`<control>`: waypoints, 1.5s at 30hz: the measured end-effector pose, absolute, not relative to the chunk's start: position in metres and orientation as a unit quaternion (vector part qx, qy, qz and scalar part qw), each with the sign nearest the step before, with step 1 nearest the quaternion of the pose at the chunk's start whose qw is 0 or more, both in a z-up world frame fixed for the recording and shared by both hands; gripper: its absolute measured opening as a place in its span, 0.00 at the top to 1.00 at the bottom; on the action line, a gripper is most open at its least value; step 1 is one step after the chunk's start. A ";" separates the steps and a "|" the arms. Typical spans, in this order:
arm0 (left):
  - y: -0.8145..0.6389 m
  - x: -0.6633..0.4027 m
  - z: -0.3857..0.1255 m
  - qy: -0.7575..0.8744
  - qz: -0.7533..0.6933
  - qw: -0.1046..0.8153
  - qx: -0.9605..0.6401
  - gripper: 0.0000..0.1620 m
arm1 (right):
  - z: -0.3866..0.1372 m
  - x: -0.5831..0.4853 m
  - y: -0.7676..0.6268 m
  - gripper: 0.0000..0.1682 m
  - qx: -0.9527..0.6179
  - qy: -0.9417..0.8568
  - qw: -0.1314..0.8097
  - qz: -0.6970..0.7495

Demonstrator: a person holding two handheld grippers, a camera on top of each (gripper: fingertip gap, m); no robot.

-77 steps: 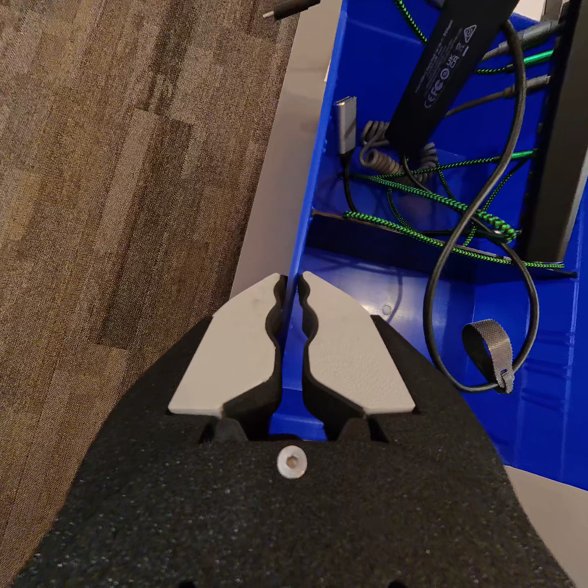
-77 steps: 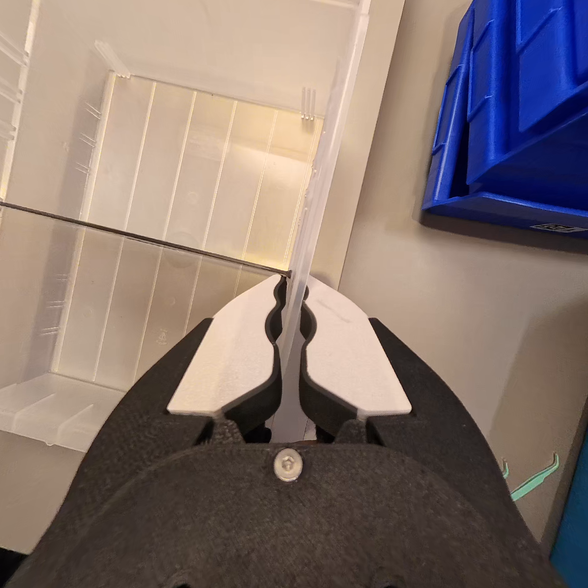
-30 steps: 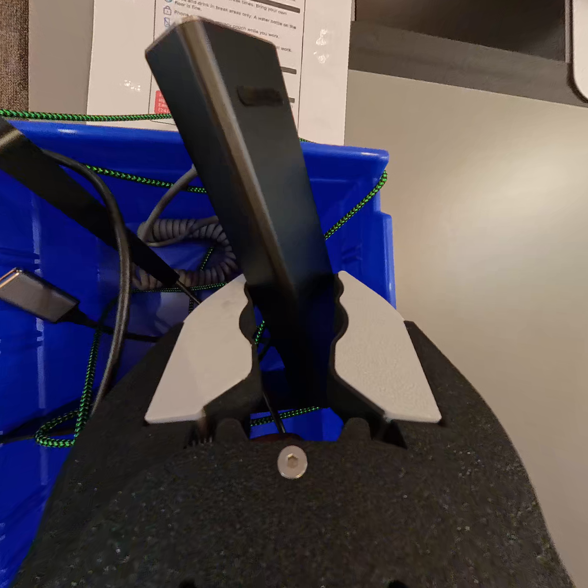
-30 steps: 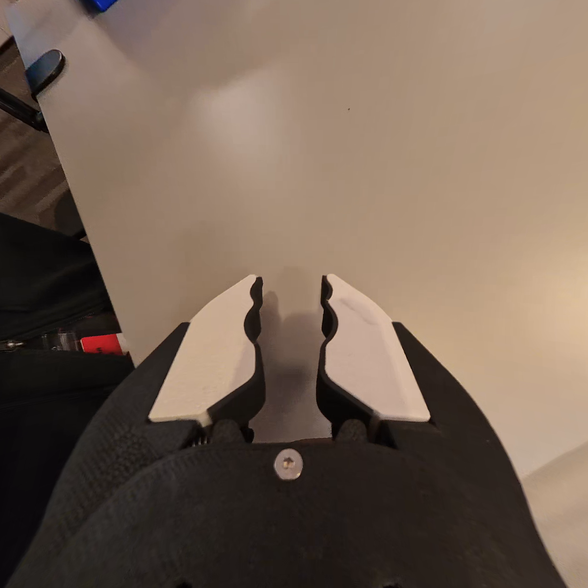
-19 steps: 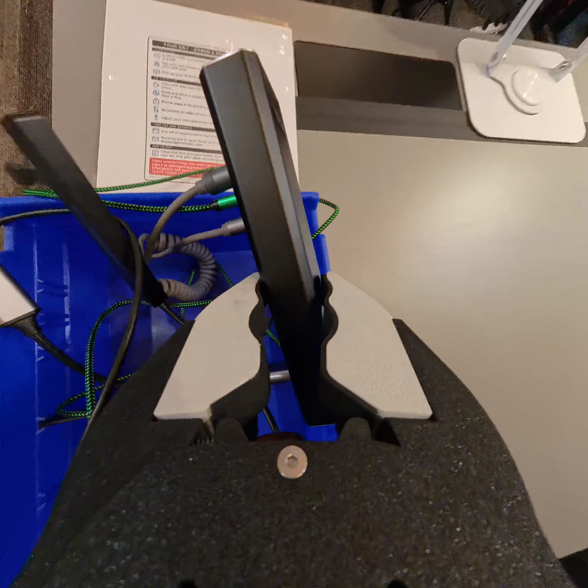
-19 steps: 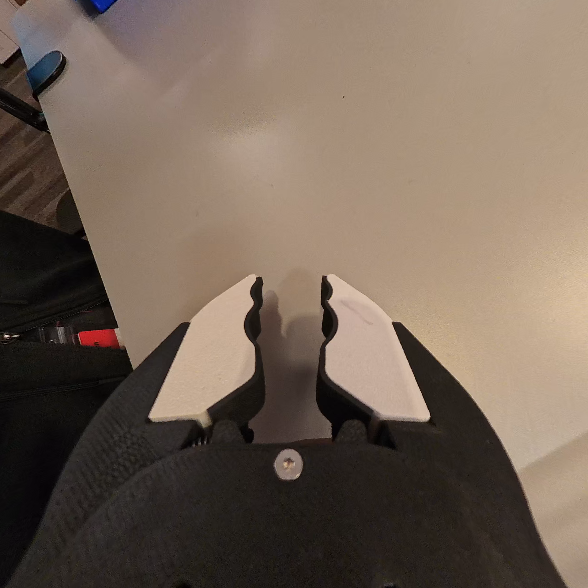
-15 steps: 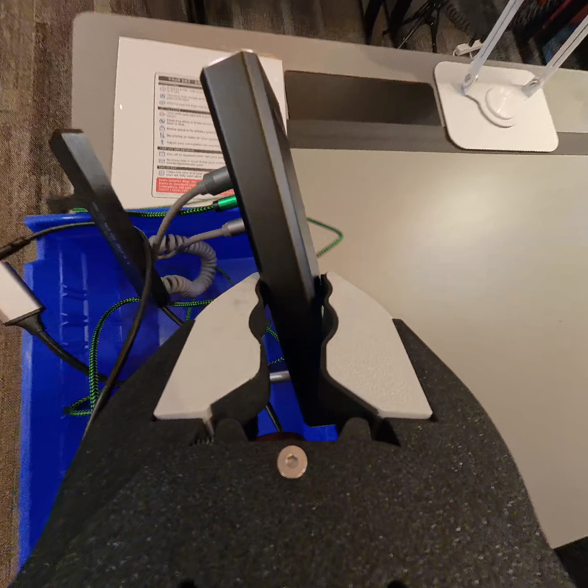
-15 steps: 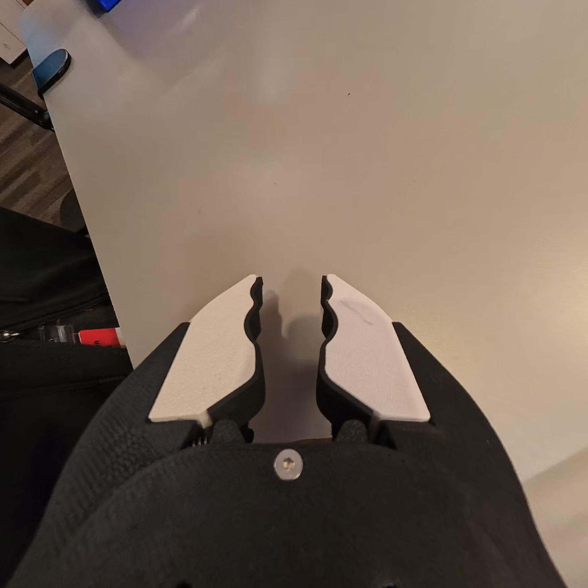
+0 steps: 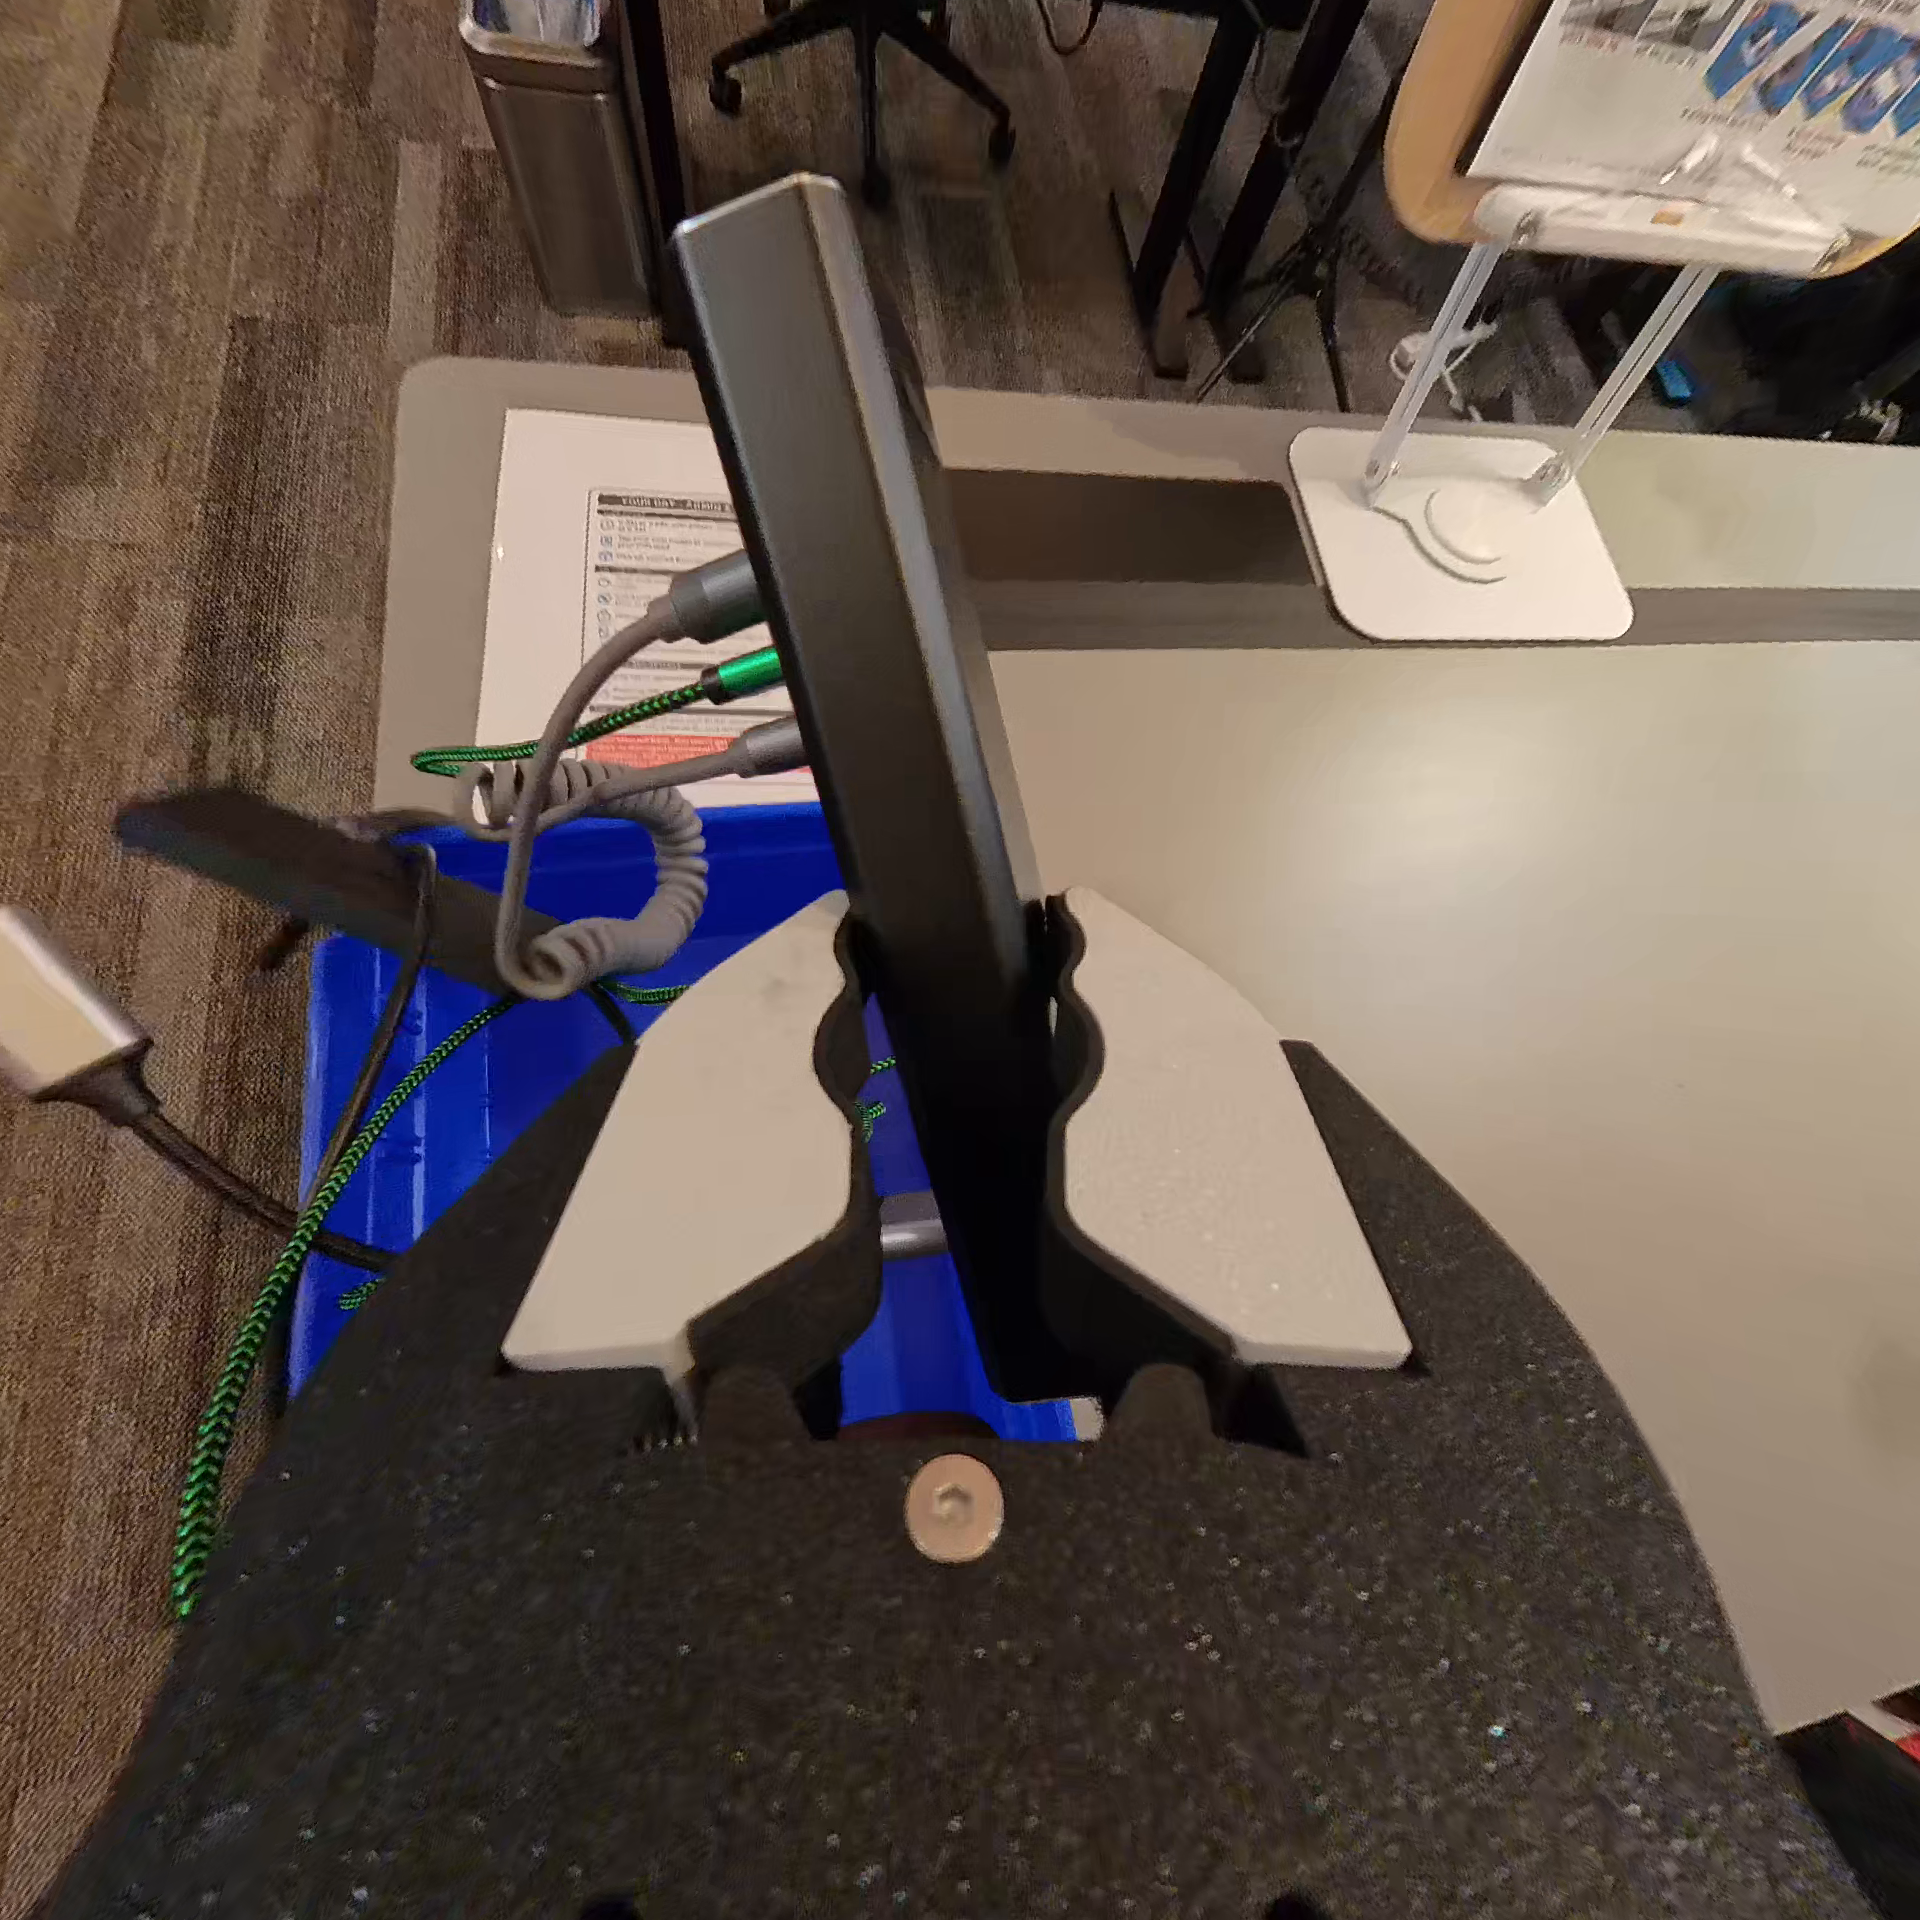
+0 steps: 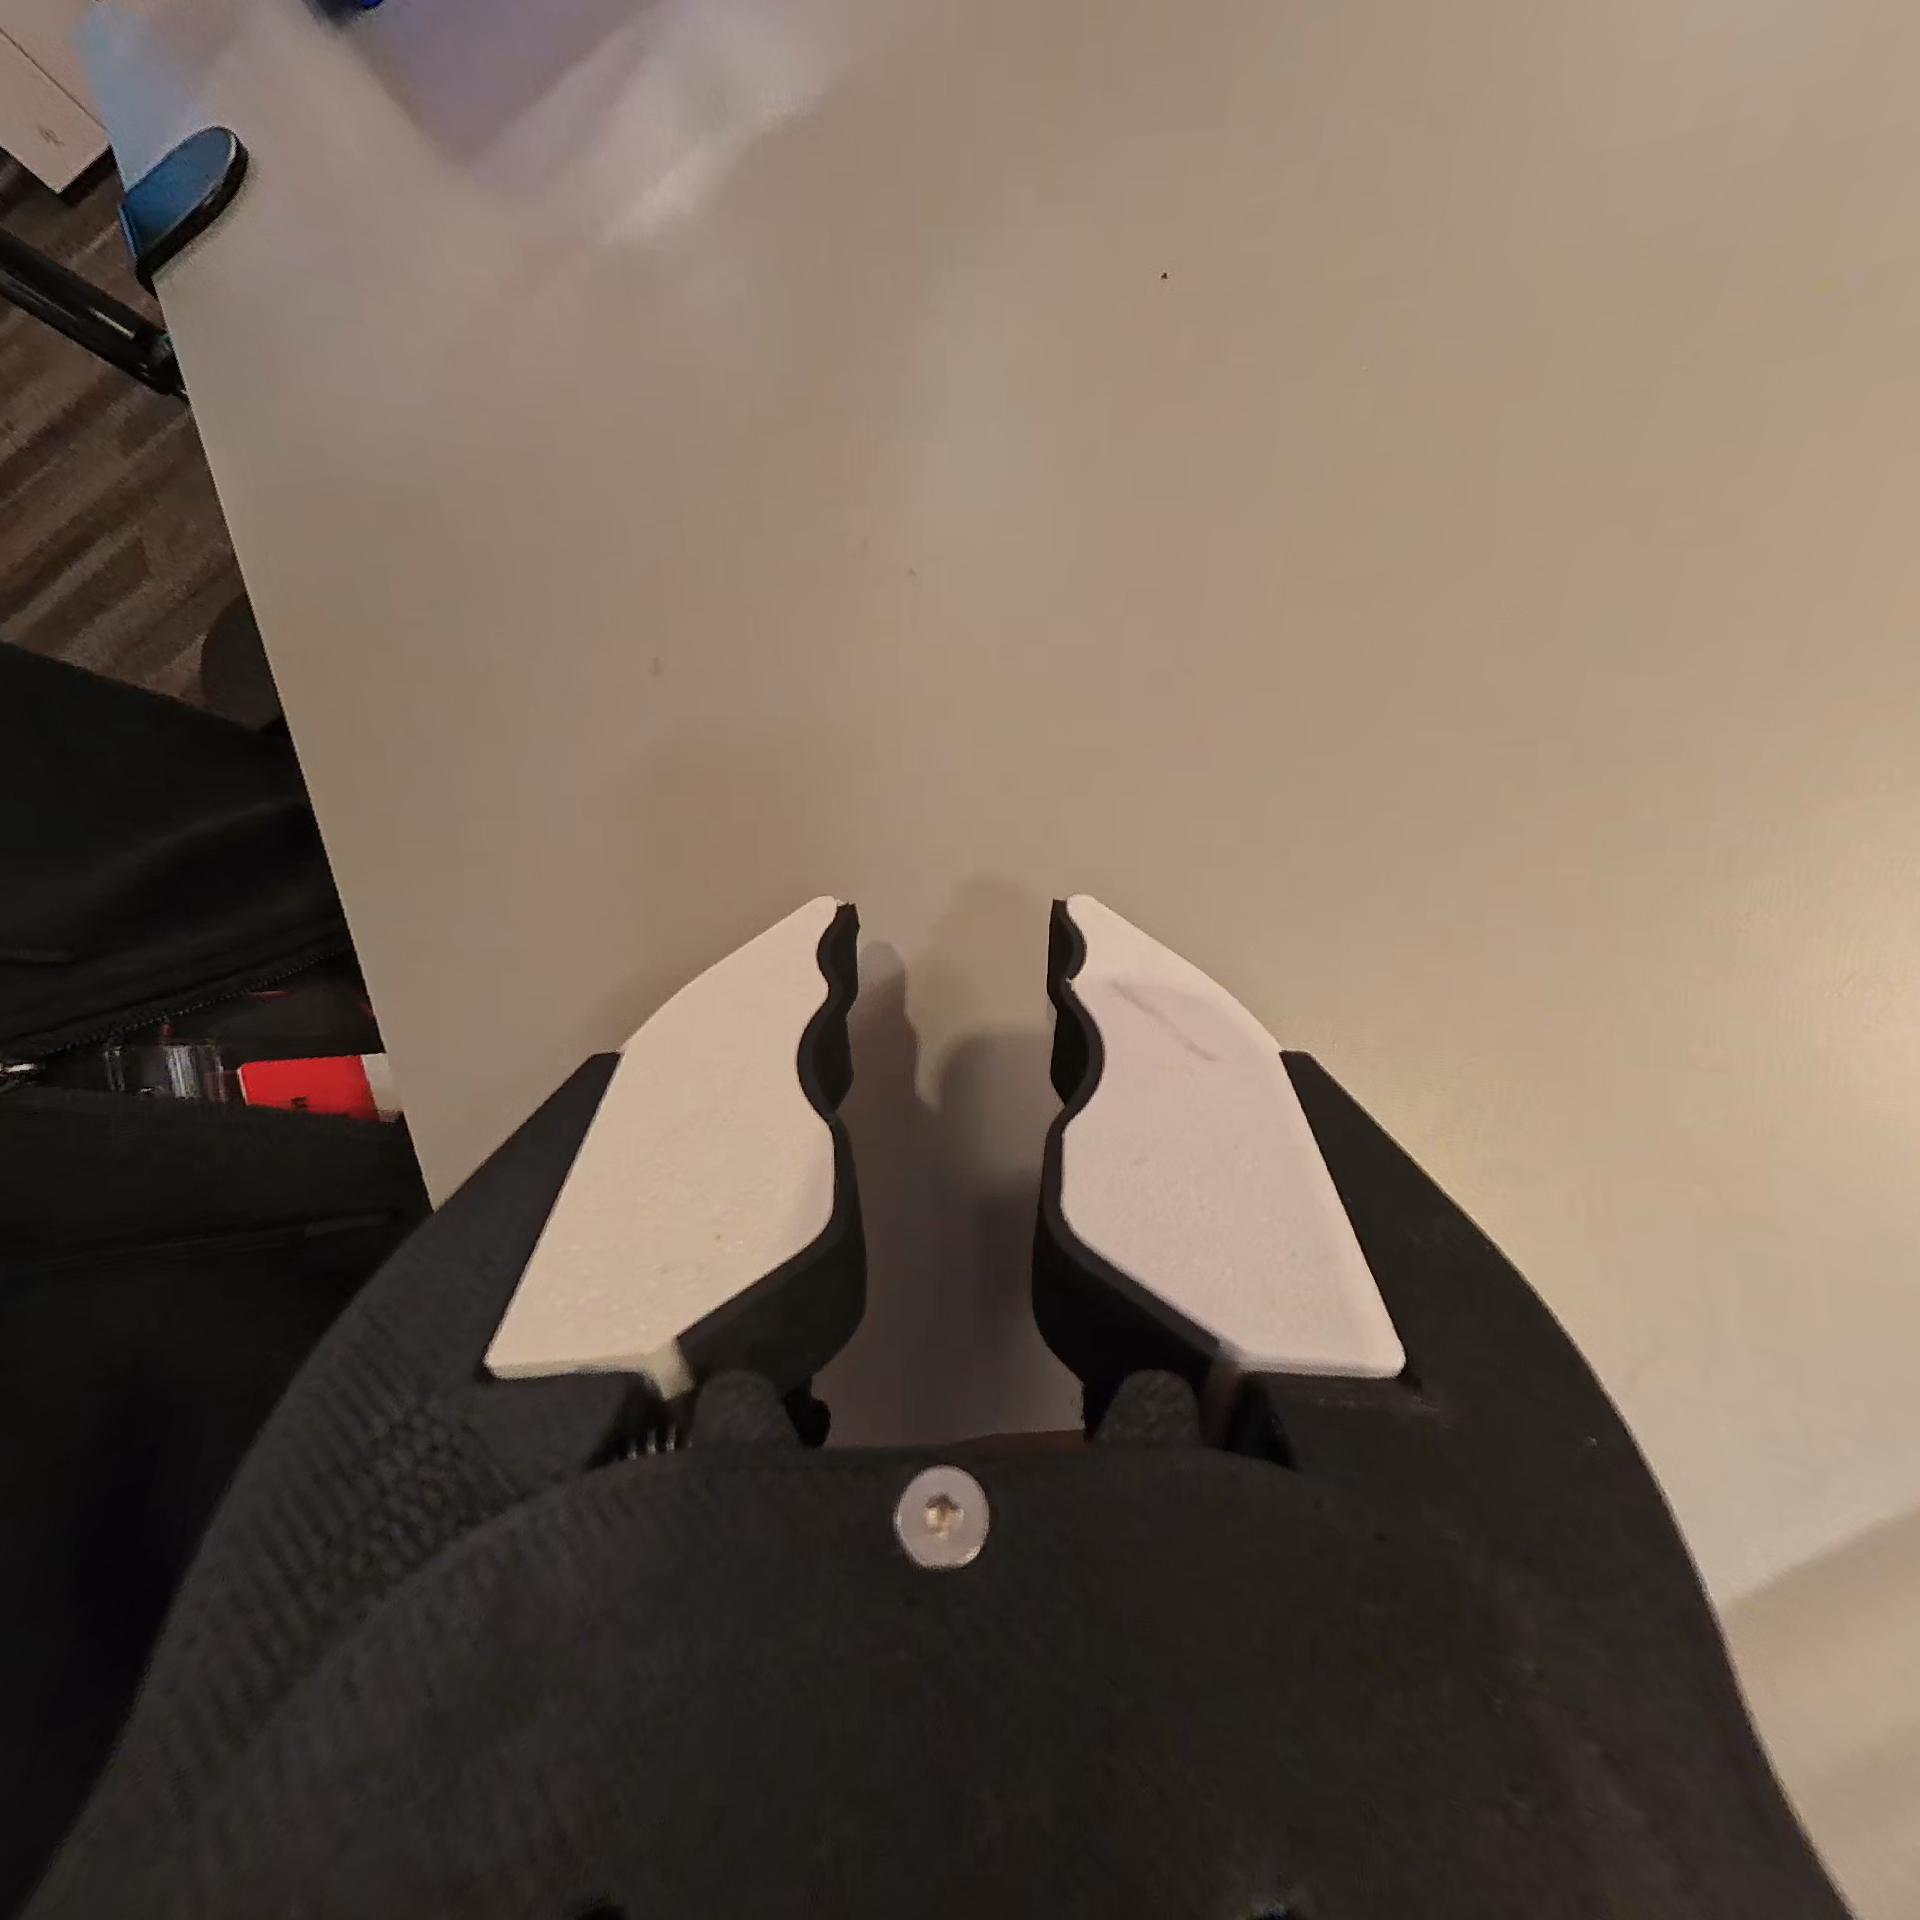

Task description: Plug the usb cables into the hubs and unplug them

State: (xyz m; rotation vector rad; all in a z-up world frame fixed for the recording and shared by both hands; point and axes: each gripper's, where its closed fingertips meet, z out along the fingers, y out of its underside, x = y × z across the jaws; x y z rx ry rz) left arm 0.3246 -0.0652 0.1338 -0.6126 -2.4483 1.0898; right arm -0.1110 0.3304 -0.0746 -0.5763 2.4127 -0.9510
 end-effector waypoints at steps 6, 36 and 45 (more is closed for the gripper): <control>-0.065 0.325 0.163 -0.858 0.414 0.220 -0.211 0.81 | -0.075 -0.112 0.330 0.80 -0.210 0.880 0.241 -0.350; 0.005 0.272 0.263 -0.761 0.493 0.341 -0.251 0.81 | -0.080 -0.109 0.328 0.80 -0.224 0.879 0.246 -0.343; 0.016 0.264 0.266 -0.750 0.499 0.351 -0.256 0.81 | -0.081 -0.107 0.329 0.80 -0.231 0.877 0.246 -0.341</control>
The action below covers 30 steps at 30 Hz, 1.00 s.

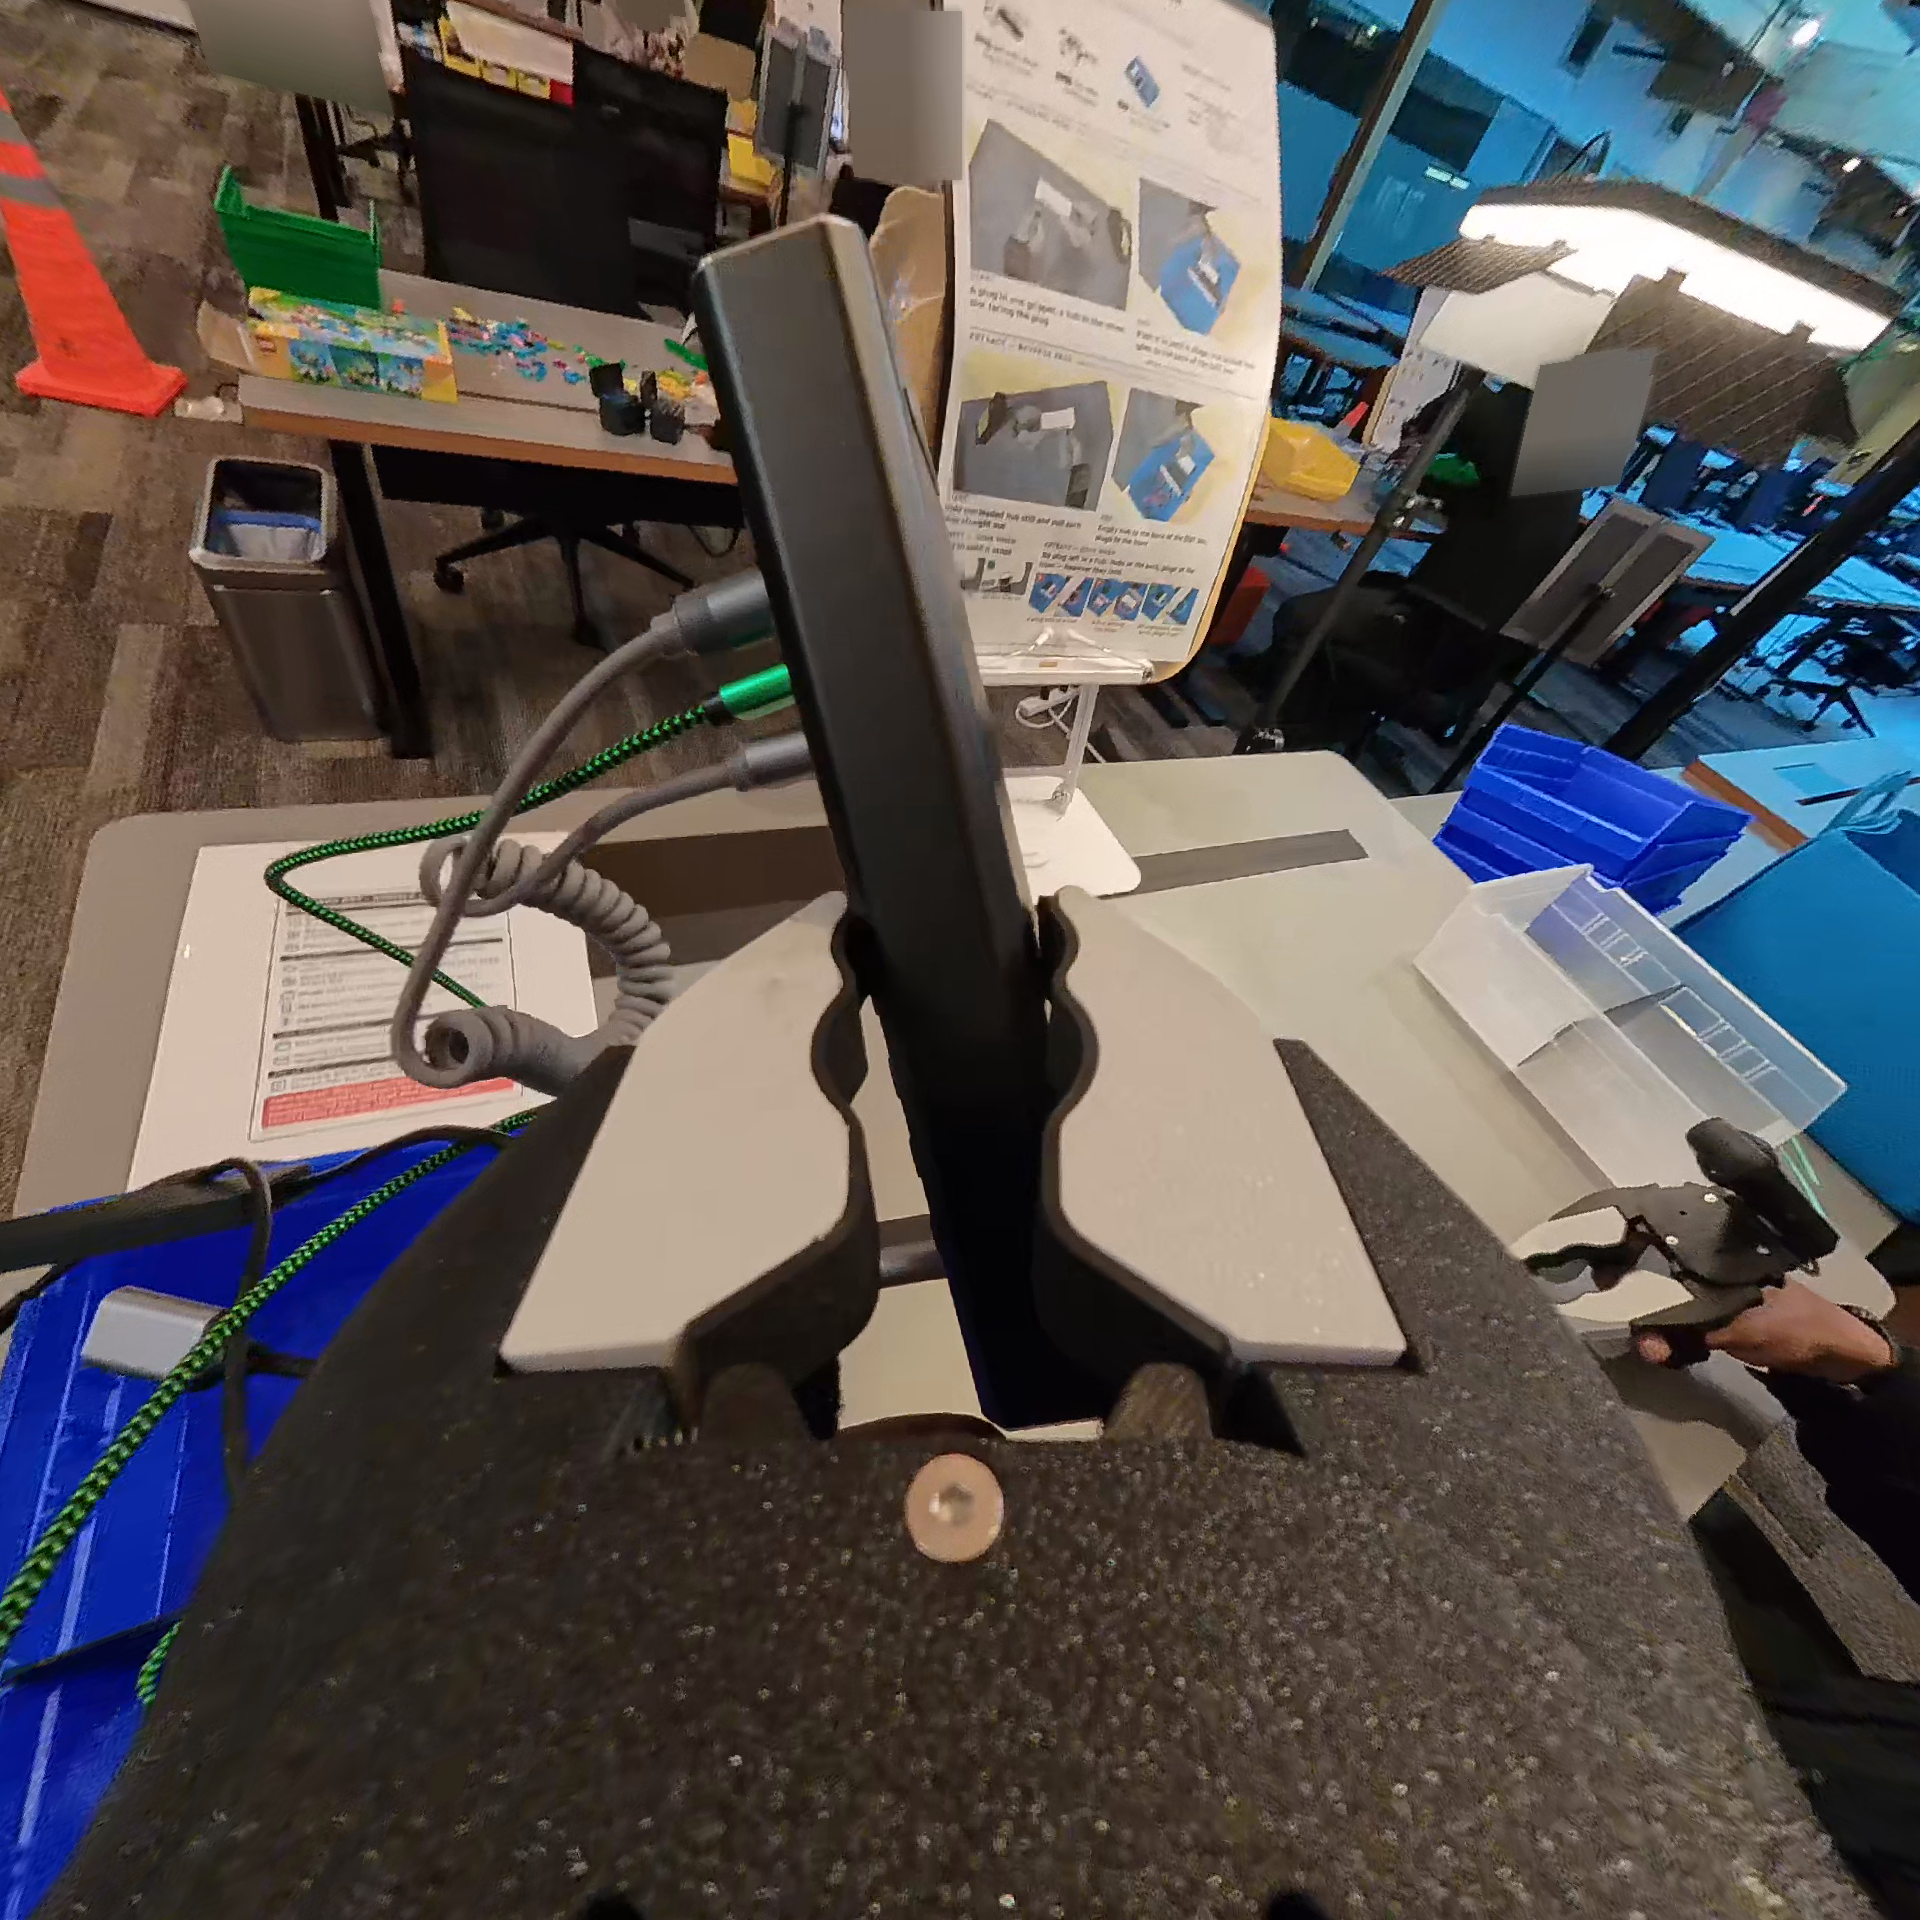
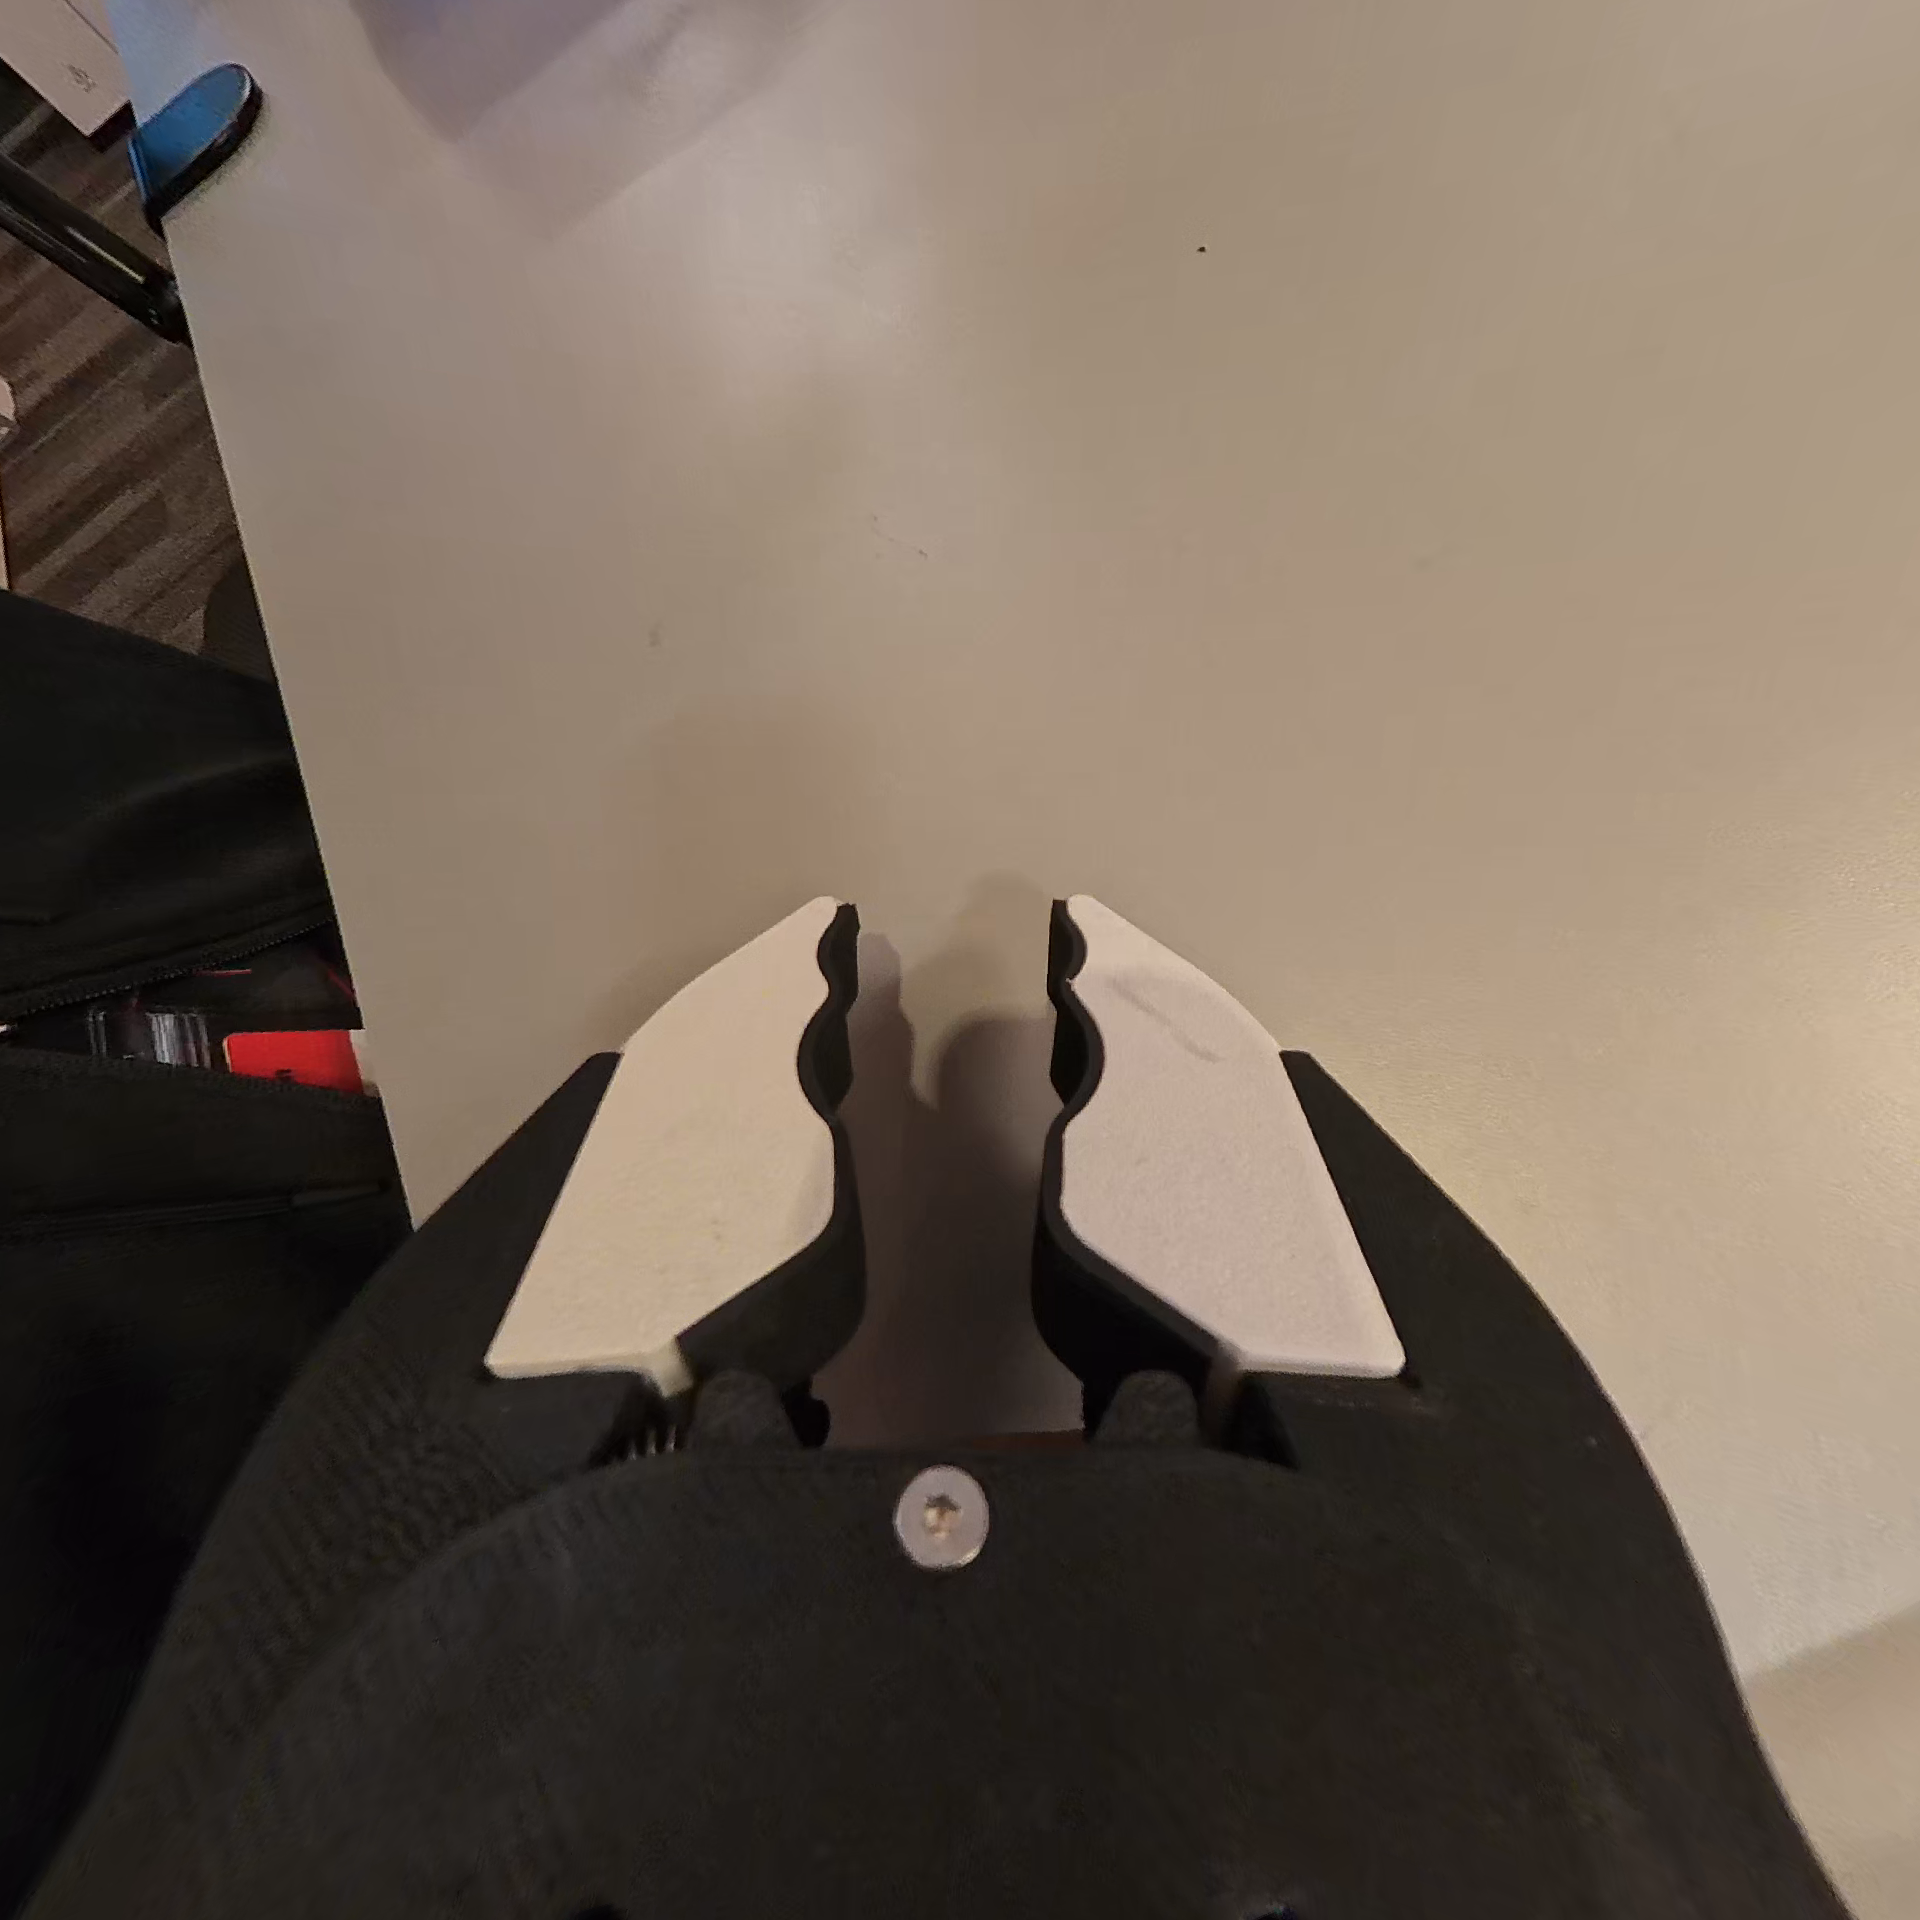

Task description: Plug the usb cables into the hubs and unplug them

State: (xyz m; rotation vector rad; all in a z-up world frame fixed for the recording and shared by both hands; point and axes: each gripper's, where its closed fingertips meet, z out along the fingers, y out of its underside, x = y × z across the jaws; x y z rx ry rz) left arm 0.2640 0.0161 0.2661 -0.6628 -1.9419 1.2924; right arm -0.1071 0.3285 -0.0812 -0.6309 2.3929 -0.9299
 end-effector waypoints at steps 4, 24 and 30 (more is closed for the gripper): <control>0.016 0.260 0.243 -0.770 0.468 0.349 -0.256 0.81 | -0.083 -0.104 0.329 0.80 -0.236 0.876 0.249 -0.338; 0.033 0.273 0.314 -0.707 0.542 0.380 -0.251 0.81 | -0.087 -0.108 0.329 0.80 -0.236 0.880 0.240 -0.334; 0.056 0.269 0.333 -0.694 0.546 0.386 -0.266 0.81 | -0.089 -0.115 0.331 0.80 -0.229 0.883 0.240 -0.334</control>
